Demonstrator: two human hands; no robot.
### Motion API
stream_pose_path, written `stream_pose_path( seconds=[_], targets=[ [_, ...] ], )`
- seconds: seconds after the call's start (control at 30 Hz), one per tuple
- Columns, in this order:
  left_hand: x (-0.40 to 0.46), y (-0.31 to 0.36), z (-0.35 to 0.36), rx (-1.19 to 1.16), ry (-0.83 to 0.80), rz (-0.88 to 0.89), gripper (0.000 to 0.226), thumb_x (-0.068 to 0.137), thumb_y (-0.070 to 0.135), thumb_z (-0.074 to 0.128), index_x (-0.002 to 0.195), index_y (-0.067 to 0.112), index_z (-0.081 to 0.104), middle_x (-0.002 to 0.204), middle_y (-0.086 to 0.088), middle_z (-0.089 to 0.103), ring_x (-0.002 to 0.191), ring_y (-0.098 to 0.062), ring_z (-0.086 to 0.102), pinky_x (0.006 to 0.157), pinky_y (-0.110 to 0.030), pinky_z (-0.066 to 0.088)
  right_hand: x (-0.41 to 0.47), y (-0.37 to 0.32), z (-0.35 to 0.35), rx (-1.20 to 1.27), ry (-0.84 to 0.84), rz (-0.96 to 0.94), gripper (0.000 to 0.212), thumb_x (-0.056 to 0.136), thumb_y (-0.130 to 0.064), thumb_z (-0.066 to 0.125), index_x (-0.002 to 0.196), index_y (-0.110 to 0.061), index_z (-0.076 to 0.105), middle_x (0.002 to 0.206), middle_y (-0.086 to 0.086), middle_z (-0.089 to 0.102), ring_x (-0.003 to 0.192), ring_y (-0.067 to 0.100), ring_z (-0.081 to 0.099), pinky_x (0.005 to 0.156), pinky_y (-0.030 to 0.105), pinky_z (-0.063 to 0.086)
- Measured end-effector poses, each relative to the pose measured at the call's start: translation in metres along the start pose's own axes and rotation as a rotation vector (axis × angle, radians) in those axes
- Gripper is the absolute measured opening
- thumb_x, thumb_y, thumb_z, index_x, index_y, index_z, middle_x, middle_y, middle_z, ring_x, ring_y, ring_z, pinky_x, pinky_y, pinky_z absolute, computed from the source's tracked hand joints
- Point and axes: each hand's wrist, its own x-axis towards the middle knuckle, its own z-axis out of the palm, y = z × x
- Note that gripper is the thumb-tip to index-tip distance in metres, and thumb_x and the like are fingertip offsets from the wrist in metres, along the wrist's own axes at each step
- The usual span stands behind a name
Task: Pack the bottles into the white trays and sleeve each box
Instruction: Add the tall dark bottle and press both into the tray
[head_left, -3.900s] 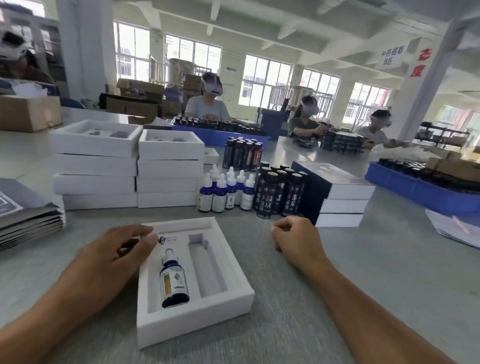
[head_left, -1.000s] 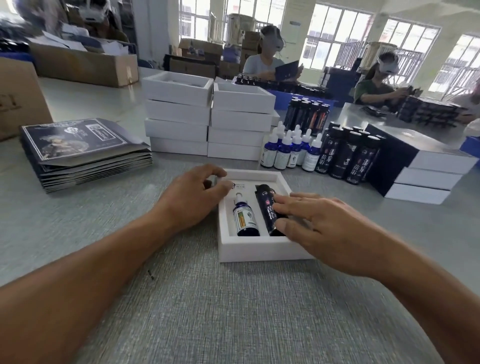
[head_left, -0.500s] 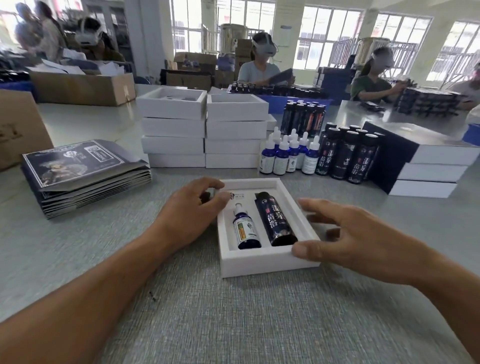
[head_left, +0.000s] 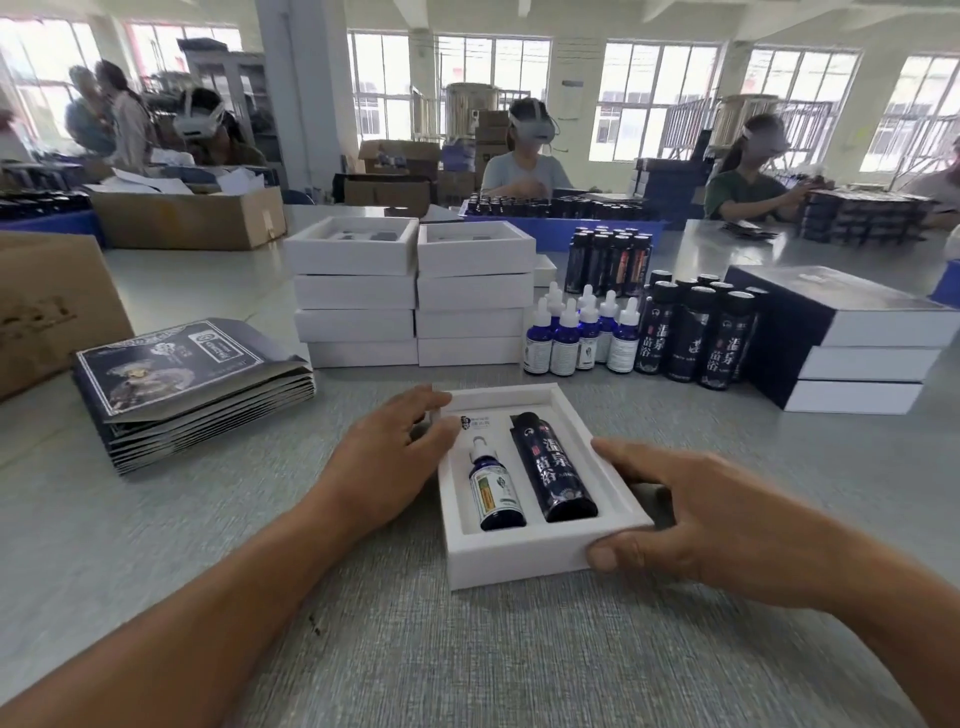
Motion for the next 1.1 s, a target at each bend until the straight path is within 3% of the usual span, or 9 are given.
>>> stream_pose_path(
  seconds=[0.17, 0.27, 0.37, 0.43, 0.53, 0.67, 0.83, 1.03, 1.1],
  targets=[
    [-0.003, 0.003, 0.002, 0.037, 0.003, -0.018, 0.043, 0.097, 0.05, 0.049, 0.138, 0.036, 0.052, 0.139, 0.007, 0.055, 0.109, -0.005, 0.052, 0.091, -0.026, 0.04, -0.001, 0.001, 0.003, -0.004, 0.02, -0.001, 0.111, 0.052, -0.091, 0.066, 0.147, -0.054, 0.023, 0.129, -0.036, 0.053, 0.11, -0.014, 0.056, 0.096, 0.017, 0.043],
    [-0.002, 0.002, 0.0, 0.05, 0.015, -0.023, 0.042, 0.097, 0.05, 0.051, 0.136, 0.036, 0.053, 0.14, 0.009, 0.054, 0.114, -0.006, 0.052, 0.095, -0.028, 0.042, 0.001, 0.002, 0.005, -0.001, 0.031, 0.025, 0.103, 0.042, -0.095, 0.065, 0.133, -0.074, 0.023, 0.115, -0.05, 0.053, 0.103, -0.02, 0.056, 0.09, 0.017, 0.044],
    [-0.003, 0.001, -0.002, 0.043, 0.001, -0.018, 0.04, 0.094, 0.052, 0.054, 0.131, 0.037, 0.056, 0.137, 0.009, 0.055, 0.106, -0.002, 0.051, 0.087, -0.023, 0.041, 0.003, 0.012, 0.008, -0.041, 0.043, 0.045, 0.098, 0.041, -0.094, 0.067, 0.126, -0.082, 0.021, 0.116, -0.056, 0.047, 0.1, -0.024, 0.055, 0.091, 0.025, 0.05],
    [-0.003, 0.0, -0.005, 0.068, 0.01, 0.005, 0.039, 0.093, 0.053, 0.053, 0.129, 0.037, 0.057, 0.134, 0.009, 0.056, 0.107, -0.005, 0.053, 0.087, -0.024, 0.042, 0.007, 0.032, 0.013, -0.09, 0.042, 0.054, 0.1, 0.042, -0.092, 0.071, 0.13, -0.077, 0.025, 0.118, -0.051, 0.05, 0.096, -0.014, 0.063, 0.084, 0.031, 0.057],
    [0.003, -0.002, -0.023, 0.197, 0.193, 0.029, 0.043, 0.095, 0.05, 0.052, 0.133, 0.032, 0.056, 0.137, 0.004, 0.055, 0.117, -0.018, 0.054, 0.098, -0.034, 0.043, 0.015, 0.065, 0.02, -0.102, 0.07, 0.018, 0.105, 0.044, -0.086, 0.076, 0.136, -0.07, 0.029, 0.122, -0.045, 0.053, 0.101, -0.011, 0.064, 0.088, 0.037, 0.059],
    [0.014, -0.027, -0.08, 0.593, 0.54, -0.049, 0.05, 0.095, 0.04, 0.053, 0.142, 0.023, 0.05, 0.149, -0.008, 0.046, 0.139, -0.027, 0.037, 0.117, -0.046, 0.026, 0.025, 0.079, 0.021, -0.15, 0.083, 0.021, 0.106, 0.047, -0.089, 0.071, 0.142, -0.063, 0.03, 0.125, -0.043, 0.054, 0.107, -0.021, 0.055, 0.088, 0.019, 0.054],
    [0.003, -0.08, -0.122, 0.789, 0.3, -0.454, 0.063, 0.095, 0.045, 0.049, 0.152, 0.021, 0.035, 0.16, -0.013, 0.029, 0.151, -0.028, 0.011, 0.121, -0.052, 0.008, 0.018, 0.05, 0.018, -0.047, 0.062, 0.016, 0.102, 0.044, -0.088, 0.074, 0.133, -0.074, 0.026, 0.118, -0.049, 0.053, 0.102, -0.018, 0.06, 0.09, 0.03, 0.057],
    [0.002, -0.061, -0.108, 0.902, 0.264, -0.276, 0.035, 0.095, 0.043, 0.056, 0.128, 0.033, 0.062, 0.141, -0.002, 0.056, 0.144, -0.026, 0.031, 0.12, -0.052, 0.013, 0.007, 0.024, -0.003, -0.082, 0.083, 0.029, 0.092, 0.041, -0.096, 0.064, 0.122, -0.085, 0.022, 0.111, -0.062, 0.043, 0.102, -0.039, 0.037, 0.084, 0.014, 0.043],
    [-0.001, -0.045, -0.099, 0.956, 0.213, -0.215, 0.033, 0.094, 0.047, 0.055, 0.123, 0.035, 0.065, 0.134, -0.002, 0.061, 0.137, -0.026, 0.041, 0.117, -0.048, 0.022, 0.005, 0.025, -0.01, -0.121, 0.043, 0.037, 0.087, 0.046, -0.096, 0.063, 0.122, -0.084, 0.023, 0.11, -0.059, 0.047, 0.105, -0.037, 0.037, 0.087, 0.018, 0.044]
  ],
)
